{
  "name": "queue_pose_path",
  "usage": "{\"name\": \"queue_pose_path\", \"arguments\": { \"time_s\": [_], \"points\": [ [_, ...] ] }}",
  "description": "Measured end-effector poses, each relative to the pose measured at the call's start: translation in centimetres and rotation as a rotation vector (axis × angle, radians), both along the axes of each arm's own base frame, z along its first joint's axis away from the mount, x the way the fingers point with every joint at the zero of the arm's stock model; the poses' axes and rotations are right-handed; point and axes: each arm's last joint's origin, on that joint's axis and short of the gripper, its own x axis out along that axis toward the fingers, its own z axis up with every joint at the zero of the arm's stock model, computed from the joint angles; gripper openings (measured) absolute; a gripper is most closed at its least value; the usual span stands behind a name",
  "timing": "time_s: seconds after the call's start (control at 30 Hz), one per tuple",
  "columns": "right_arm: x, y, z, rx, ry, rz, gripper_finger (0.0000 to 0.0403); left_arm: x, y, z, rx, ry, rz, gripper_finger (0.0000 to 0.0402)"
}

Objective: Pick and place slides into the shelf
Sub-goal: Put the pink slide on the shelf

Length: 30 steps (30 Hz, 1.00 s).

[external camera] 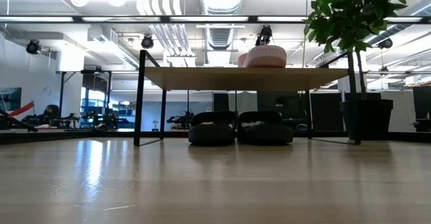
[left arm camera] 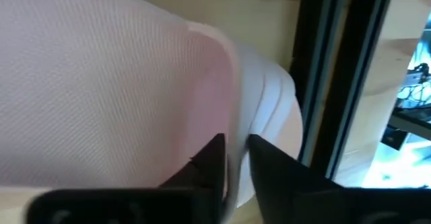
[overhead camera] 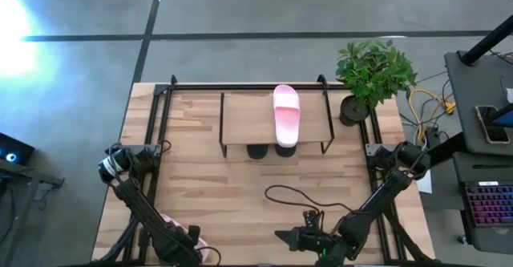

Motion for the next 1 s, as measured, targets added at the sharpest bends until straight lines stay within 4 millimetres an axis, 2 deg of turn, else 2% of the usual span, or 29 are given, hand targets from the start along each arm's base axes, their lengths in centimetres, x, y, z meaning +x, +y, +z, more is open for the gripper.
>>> {"name": "queue_pose_path", "arguments": {
  "time_s": [0.1,0.23,0.33,0.47,0.6,0.73,0.87,0.93,1.0],
  "points": [
    [0.0,-0.1,-0.1,-0.01,0.009,-0.002,0.0009,0.0,0.1,0.1,0.005,0.014,0.004,0.0008],
    [0.0,-0.2,-0.2,-0.013,0.014,-0.004,0.0009,0.2,0.2,0.6,0.014,-0.017,0.001,0.0003],
    [0.0,-0.2,-0.1,-0.023,0.005,-0.018,0.0009,0.5,0.4,2.6,0.016,-0.086,0.012,0.0002],
    [-0.5,0.1,-0.1,-0.06,-0.022,-0.046,0.0009,1.9,1.1,6.9,-0.019,-0.27,0.14,0.0001],
    [-1.3,0.8,0.0,-0.069,-0.038,-0.041,0.0009,3.7,2.7,12.9,-0.191,-0.497,0.465,0.0001],
    [-2.0,1.2,0.2,-0.083,-0.078,-0.076,0.0009,4.6,6.6,19.1,-0.478,-0.656,0.88,0.0001],
    [-2.2,1.3,0.4,-0.095,-0.119,-0.129,0.0009,3.3,11.0,23.9,-0.77,-0.775,1.255,0.0],
    [-2.2,1.2,0.4,-0.096,-0.124,-0.138,0.0009,2.0,12.7,25.4,-0.912,-0.831,1.431,0.0],
    [-2.2,1.2,0.4,-0.095,-0.125,-0.138,0.0009,0.8,14.1,25.9,-1.03,-0.874,1.622,0.0]
  ]
}}
